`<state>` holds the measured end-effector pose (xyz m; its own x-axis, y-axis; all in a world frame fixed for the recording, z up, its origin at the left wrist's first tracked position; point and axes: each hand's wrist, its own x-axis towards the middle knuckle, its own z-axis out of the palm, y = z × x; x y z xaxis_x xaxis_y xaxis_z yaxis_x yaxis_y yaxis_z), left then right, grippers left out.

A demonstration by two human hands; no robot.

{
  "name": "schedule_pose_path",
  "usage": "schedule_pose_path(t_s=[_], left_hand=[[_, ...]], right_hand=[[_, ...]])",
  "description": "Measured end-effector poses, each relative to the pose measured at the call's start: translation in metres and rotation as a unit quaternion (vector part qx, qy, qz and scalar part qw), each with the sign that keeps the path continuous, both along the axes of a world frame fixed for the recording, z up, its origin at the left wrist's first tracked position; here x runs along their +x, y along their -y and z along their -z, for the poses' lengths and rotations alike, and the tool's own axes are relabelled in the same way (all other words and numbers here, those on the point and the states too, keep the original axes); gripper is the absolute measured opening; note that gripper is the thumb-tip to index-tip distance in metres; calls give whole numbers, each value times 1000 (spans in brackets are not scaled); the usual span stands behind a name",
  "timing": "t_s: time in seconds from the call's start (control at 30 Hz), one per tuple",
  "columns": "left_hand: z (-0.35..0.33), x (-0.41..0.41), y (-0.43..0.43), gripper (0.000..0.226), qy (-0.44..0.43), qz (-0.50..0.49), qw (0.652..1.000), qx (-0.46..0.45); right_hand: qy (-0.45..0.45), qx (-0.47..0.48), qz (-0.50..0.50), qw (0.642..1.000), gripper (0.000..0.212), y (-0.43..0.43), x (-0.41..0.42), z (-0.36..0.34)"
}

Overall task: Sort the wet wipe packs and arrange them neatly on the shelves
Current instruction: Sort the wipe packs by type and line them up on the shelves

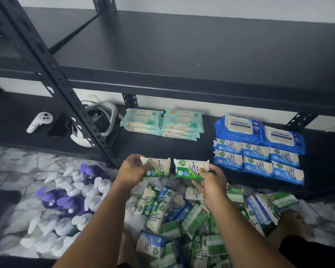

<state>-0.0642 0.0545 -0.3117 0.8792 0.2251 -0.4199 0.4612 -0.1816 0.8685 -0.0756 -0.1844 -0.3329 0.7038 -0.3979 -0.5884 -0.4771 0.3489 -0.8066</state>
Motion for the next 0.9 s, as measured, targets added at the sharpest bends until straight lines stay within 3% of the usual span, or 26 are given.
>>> schedule_pose_path(t_s=[0.17,0.3,0.43,0.5,0.63,0.7,0.9], left_hand=[[23,76,-45,32,-7,-34,991,126],[55,134,-71,32,-29,-59,985,159],[83,178,-88,21,-70,-67,979,180],[94,195,-95,15,-79,-72,977,184],[110,209,-105,49,-86,-56,975,196],[114,209,-107,56,-79,-62,973,208],[121,206,-102,46,-36,-98,965,241]], right_hand=[[-20,-48,3,999,26,-48,70,38],[-34,-63,-18,997,23,-83,128,74],[-47,-139,-44,988,23,-110,169,112],[-45,-224,-73,971,18,-118,183,123],[-29,-377,-167,911,18,-129,195,124],[-22,-402,-186,896,19,-131,197,127],[6,-439,-200,876,25,-132,196,136]])
